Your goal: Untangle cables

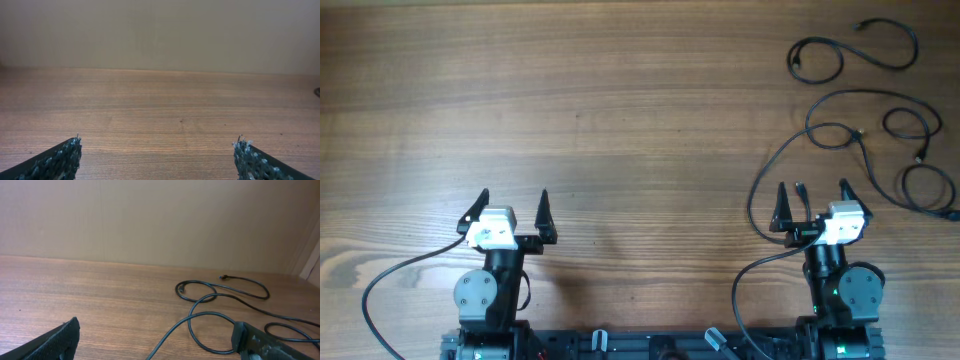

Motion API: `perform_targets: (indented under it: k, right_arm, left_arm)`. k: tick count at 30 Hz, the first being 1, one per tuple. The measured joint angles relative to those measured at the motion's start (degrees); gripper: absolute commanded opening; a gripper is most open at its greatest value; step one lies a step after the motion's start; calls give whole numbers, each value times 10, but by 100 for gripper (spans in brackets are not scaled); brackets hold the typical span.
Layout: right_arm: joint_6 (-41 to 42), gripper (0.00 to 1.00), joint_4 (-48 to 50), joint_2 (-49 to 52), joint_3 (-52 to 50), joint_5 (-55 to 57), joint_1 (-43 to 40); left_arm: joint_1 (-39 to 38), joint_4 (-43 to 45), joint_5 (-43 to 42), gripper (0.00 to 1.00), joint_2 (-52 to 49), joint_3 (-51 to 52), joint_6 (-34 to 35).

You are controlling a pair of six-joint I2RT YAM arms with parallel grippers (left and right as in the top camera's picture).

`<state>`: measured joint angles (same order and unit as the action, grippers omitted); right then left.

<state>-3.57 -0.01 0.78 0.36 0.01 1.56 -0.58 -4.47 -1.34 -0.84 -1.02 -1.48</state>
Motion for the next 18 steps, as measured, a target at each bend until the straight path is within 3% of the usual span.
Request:
perform_targets:
  k: [18]
  right_arm:
    - [-4,100,0,0,0,0,0]
  left_arm:
    - [0,0,0,100,0,0,0]
